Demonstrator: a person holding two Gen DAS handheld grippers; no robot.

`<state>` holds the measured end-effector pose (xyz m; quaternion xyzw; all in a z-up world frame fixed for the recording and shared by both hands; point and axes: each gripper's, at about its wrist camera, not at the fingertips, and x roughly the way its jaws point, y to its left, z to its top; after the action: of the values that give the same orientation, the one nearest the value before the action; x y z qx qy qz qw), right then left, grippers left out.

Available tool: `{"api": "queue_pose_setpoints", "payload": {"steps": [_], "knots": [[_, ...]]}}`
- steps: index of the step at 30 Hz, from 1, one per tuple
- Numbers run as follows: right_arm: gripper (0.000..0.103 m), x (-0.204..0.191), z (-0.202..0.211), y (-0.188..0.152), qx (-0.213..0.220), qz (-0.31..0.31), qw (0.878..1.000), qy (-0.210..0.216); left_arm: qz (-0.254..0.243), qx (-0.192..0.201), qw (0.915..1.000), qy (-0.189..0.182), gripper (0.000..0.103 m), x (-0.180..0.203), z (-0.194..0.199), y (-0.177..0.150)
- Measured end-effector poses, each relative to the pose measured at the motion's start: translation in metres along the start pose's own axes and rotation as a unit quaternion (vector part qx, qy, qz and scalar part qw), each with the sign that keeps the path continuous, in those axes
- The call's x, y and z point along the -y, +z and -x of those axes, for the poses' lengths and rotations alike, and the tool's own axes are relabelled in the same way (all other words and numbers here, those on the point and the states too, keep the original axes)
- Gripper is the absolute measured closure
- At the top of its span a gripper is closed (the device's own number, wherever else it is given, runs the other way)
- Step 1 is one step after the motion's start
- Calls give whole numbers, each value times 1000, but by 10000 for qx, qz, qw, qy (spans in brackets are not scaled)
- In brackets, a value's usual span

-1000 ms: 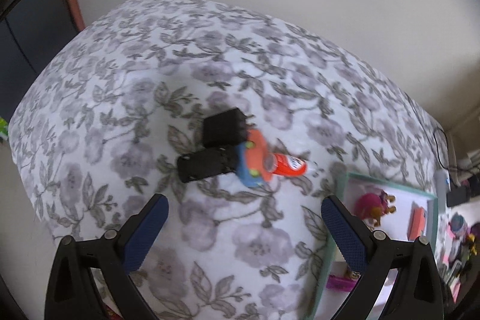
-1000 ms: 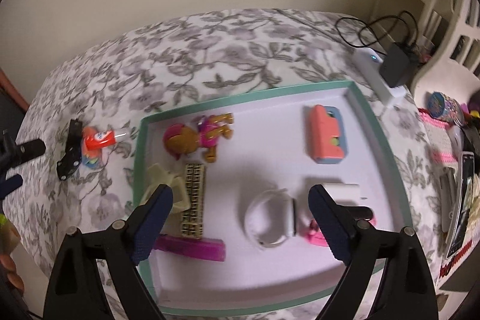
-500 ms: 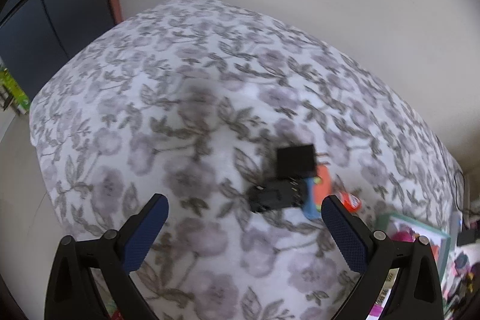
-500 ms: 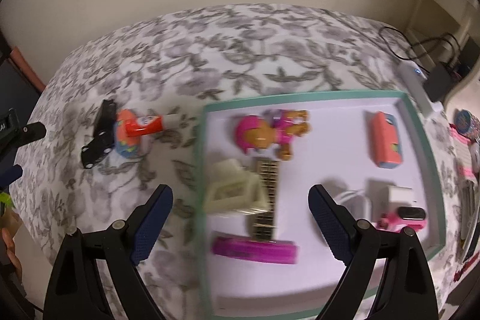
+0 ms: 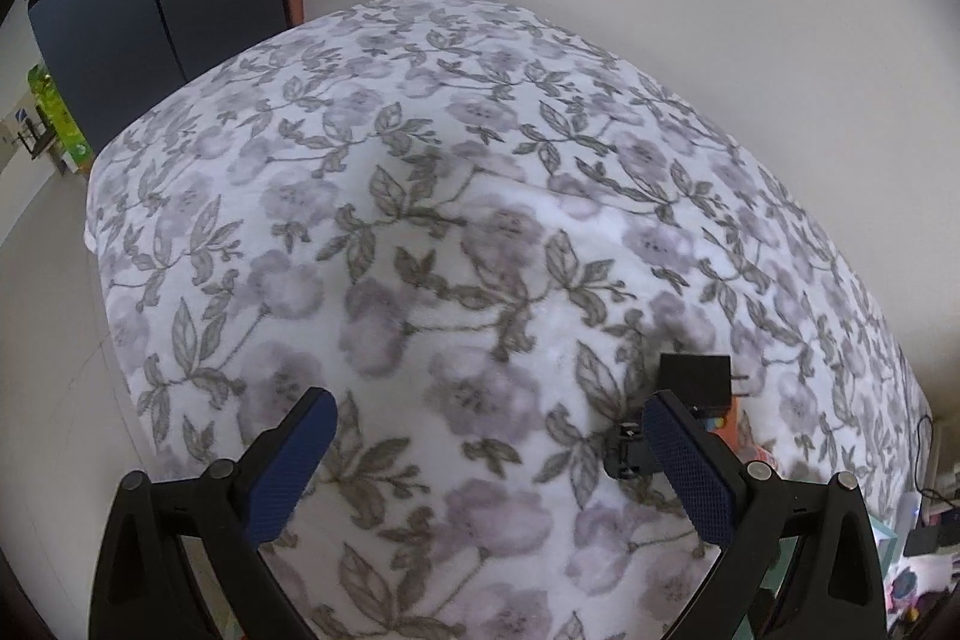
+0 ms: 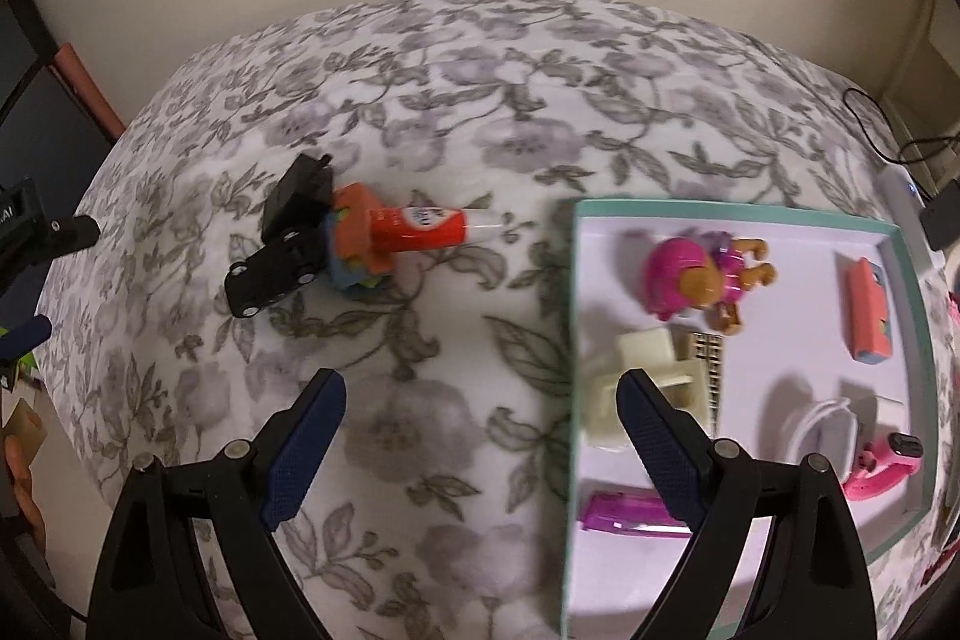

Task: Organize rigid objects
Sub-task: 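Grasp orange-and-white glue tube with right gripper while left gripper grasps black toy car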

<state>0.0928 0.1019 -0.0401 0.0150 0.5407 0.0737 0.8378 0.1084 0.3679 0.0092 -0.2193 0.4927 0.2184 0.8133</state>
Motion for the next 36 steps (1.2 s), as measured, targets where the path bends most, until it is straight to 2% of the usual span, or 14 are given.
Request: {"api": "queue_pose_setpoints", "payload": {"steps": [3, 6, 15, 22, 27, 32, 36], "knots": [[11, -7, -6, 2, 26, 72, 10000, -31, 12, 116, 9999, -10, 0, -5, -2, 5], [11, -14, -12, 5, 30, 147, 9999, 49, -41, 60, 10000, 4, 0, -6, -9, 8], [11, -16, -24, 22, 87, 71, 9991, 399, -394, -569, 9971, -313, 0, 21, -42, 4], [11, -10, -33, 43, 162, -119, 9982, 558, -621, -837, 9934, -482, 0, 46, -61, -4], [11, -7, -47, 49, 77, -168, 9986, 494, -454, -1097, 9911, -609, 0, 50, -78, -8], [11, -7, -50, 54, 192, -70, 9986, 489, -327, -1144, 9910, -621, 0, 47, -87, -7], [11, 4, -53, 61, 217, -288, 9978, 561, -184, -1236, 9898, -686, 0, 47, -95, -4]]}}
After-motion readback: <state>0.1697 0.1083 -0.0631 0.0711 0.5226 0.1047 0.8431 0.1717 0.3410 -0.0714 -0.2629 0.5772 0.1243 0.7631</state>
